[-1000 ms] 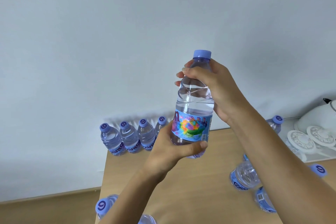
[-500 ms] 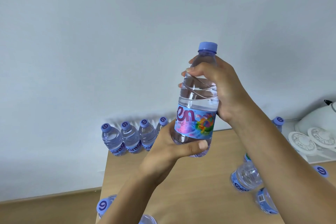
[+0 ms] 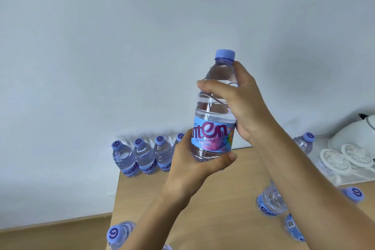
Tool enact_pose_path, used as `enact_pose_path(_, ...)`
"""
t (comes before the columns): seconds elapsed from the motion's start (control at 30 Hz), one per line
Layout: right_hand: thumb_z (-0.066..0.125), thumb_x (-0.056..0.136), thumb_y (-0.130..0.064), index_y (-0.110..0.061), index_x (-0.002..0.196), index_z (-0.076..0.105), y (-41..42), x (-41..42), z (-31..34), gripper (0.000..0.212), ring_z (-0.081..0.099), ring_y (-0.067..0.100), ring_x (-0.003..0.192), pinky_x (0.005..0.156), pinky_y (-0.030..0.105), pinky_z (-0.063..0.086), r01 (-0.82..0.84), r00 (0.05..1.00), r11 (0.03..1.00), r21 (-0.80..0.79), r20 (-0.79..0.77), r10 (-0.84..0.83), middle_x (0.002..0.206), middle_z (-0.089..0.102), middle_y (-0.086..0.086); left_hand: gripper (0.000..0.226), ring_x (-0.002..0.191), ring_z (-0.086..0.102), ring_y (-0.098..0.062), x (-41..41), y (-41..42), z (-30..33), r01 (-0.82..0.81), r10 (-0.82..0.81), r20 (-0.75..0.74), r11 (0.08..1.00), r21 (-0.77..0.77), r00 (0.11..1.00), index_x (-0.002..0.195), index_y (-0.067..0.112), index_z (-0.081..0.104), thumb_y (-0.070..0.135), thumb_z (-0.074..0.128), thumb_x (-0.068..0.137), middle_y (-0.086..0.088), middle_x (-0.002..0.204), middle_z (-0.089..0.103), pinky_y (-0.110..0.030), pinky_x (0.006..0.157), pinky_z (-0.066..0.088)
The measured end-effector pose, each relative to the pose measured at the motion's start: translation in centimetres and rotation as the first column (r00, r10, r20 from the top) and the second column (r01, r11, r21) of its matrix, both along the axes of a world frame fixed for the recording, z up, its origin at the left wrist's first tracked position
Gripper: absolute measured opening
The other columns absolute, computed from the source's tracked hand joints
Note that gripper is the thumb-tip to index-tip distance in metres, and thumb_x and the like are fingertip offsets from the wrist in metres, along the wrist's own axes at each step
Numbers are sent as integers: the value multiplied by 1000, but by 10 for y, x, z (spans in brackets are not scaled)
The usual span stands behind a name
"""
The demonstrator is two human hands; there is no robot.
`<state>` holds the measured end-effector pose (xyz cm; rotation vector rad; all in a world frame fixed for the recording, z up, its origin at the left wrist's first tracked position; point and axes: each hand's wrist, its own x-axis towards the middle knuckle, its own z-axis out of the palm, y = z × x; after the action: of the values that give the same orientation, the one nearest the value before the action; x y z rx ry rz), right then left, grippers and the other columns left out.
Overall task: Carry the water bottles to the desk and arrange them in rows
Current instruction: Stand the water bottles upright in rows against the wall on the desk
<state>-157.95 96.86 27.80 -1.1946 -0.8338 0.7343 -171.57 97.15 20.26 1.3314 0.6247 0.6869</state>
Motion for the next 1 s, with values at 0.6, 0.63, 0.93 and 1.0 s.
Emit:
enact_pose_path(0.6,78,69,-27,-15,107,64,0,15,0,43,73,28,93,82,42,59,-214,974,977,15,78,212,104,73,8,44,82,66,-23,-3,3,1,141,-124,133,981,-130,983,99,9,69,22,84,60,-9,90,71,-32,73,54)
enact_pose_path(0.63,81,69,-29,-15,106,64,-1,12,0,42,74,23,89,79,39,59,-153,980,988,8,126,151,101,73,4,47,79,67,-21,-2,2,1,87,-74,115,990,-111,991,99,10,68,24,85,58,-8,87,72,-30,71,54)
enact_pose_path(0.93,75,68,-12,-15,98,67,2,6,-1,31,69,26,79,69,34,58,-139,989,988,67,-33,142,88,67,4,35,74,65,-18,-4,2,4,130,-122,113,990,-57,986,94,19,71,18,86,62,-6,84,71,-26,67,54)
enact_pose_path(1.0,72,69,-12,-17,100,69,3,9,-1,32,70,28,84,71,33,59,-183,981,980,78,-47,187,90,69,5,34,75,65,-19,-5,4,6,168,-159,127,984,-60,979,95,17,71,17,85,64,-7,85,70,-28,69,54)
